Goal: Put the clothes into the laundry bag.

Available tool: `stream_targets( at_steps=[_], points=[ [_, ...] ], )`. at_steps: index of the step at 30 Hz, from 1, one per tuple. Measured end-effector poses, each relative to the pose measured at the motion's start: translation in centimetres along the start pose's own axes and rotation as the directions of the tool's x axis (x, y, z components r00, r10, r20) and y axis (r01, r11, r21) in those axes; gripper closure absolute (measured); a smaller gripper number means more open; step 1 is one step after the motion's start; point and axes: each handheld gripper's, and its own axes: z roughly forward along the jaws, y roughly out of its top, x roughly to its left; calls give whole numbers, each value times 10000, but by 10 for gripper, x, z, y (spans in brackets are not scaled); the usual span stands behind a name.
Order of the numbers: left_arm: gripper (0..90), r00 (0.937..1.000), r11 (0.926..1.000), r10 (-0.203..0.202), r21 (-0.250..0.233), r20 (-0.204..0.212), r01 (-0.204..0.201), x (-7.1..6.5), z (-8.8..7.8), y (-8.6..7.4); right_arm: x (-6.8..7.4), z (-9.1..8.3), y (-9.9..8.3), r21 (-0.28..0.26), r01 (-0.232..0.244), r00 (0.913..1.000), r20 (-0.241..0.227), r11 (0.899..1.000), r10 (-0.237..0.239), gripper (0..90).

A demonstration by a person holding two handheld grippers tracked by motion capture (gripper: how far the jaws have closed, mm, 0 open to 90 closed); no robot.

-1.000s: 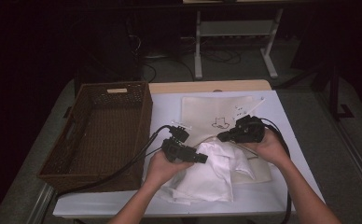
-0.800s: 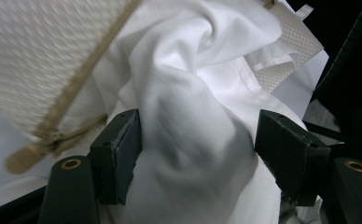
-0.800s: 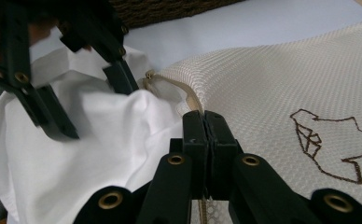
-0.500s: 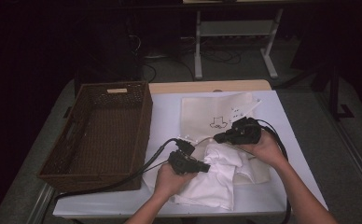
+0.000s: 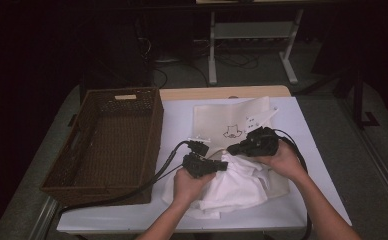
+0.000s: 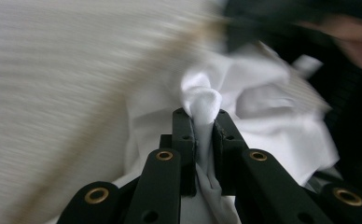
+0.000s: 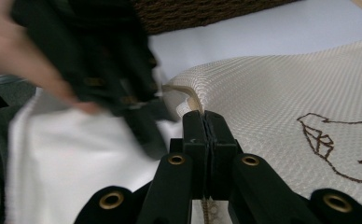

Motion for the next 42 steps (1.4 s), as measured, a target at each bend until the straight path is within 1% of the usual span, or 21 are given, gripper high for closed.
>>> stream_targets(
  at_steps=[2, 5, 7, 9, 11, 13, 15, 18, 21, 24, 26, 28, 30, 31, 32, 35, 36, 39, 40, 41, 42],
  points=[
    [815, 9999, 10000, -76, -25, -112, 76, 4, 2, 0, 1, 0, 0, 55, 9, 10000, 0, 10000, -9, 879],
    [764, 9982, 9985, 537, 58, -251, -536, 1, -1, 1, 0, -2, -6, 164, -89, 10000, -6, 9998, 90, 878],
    [731, 9970, 9973, 728, 107, -248, -725, -1, -3, 1, -1, -2, -7, 95, -138, 9999, -9, 9999, 138, 878],
    [596, 9926, 9924, 1207, 258, -132, -1203, -6, -10, 2, -2, -2, -9, 5, -205, 9998, -22, 9998, 205, 878],
    [511, 9886, 9879, 1497, 419, -151, -1490, -8, -16, 2, -1, -2, -8, 9, -131, 9999, 34, 9999, 131, 878],
    [442, 9881, 9869, 1536, 521, -86, -1529, -10, -21, 2, -1, -3, -8, 21, -140, 9999, 40, 9999, 140, 878],
    [392, 9854, 9837, 1697, 635, -164, -1684, -11, -33, -2, -1, -4, -8, 13, -117, 9999, 93, 9999, 116, 878],
    [348, 9872, 9839, 1597, 815, 18, -1593, -9, -42, -11, 0, -5, -8, -27, -167, 9998, 125, 9999, 168, 878],
    [320, 9905, 9854, 1344, 1012, 286, -1366, -7, -42, -19, 0, -4, -8, -41, -150, 9998, 134, 9999, 151, 878],
    [309, 9909, 9840, 1280, 1197, 428, -1322, -7, -37, -31, 1, -2, -7, -19, -151, 9998, 134, 9999, 151, 878],
    [321, 9910, 9824, 1282, 1316, 384, -1322, -7, -30, -36, 1, 0, -7, -11, -92, 9999, 121, 10000, 92, 878],
    [340, 9936, 9842, 975, 1426, 579, -1049, -4, -17, -40, 2, 2, -6, 22, -53, 10000, 83, 10000, 53, 878],
    [402, 9936, 9842, 879, 1480, 706, -976, -2, -13, -40, 2, 3, -5, 12, -27, 10000, 64, 10000, 27, 878],
    [402, 9936, 9846, 680, 1547, 899, -814, 1, -9, -40, 2, 4, -5, 7, -42, 10000, 29, 10000, 42, 877],
    [505, 9932, 9842, 539, 1625, 1035, -704, 3, -5, -40, 2, 5, -5, 11, -24, 10000, -8, 10000, 24, 878],
    [784, 9907, 9881, 788, 1228, 1113, -924, 1, -8, -39, 3, 4, -5, -70, -9, 10000, -35, 10000, 8, 878],
    [835, 9898, 9890, 877, 1088, 1127, -1000, -1, -10, -39, 3, 3, -5, -128, 30, 10000, -17, 9999, -30, 878],
    [847, 9843, 9938, 640, 789, 1648, -778, -6, -16, -34, 6, -2, -4, -385, 38, 10000, -78, 9992, -41, 878],
    [848, 9843, 9938, 640, 789, 1648, -778, -6, -16, -34, 6, -2, -4, -385, 38, 10000, -78, 9992, -41, 878],
    [848, 9784, 9975, 559, 308, 1989, -633, -14, -23, -27, 7, -3, -3, -378, 113, 9999, -79, 9992, -116, 878],
    [849, 9767, 9978, 602, 153, 2061, -648, -18, -26, -23, 8, -4, -3, -388, 147, 9998, -114, 9991, -152, 878]
  ],
)
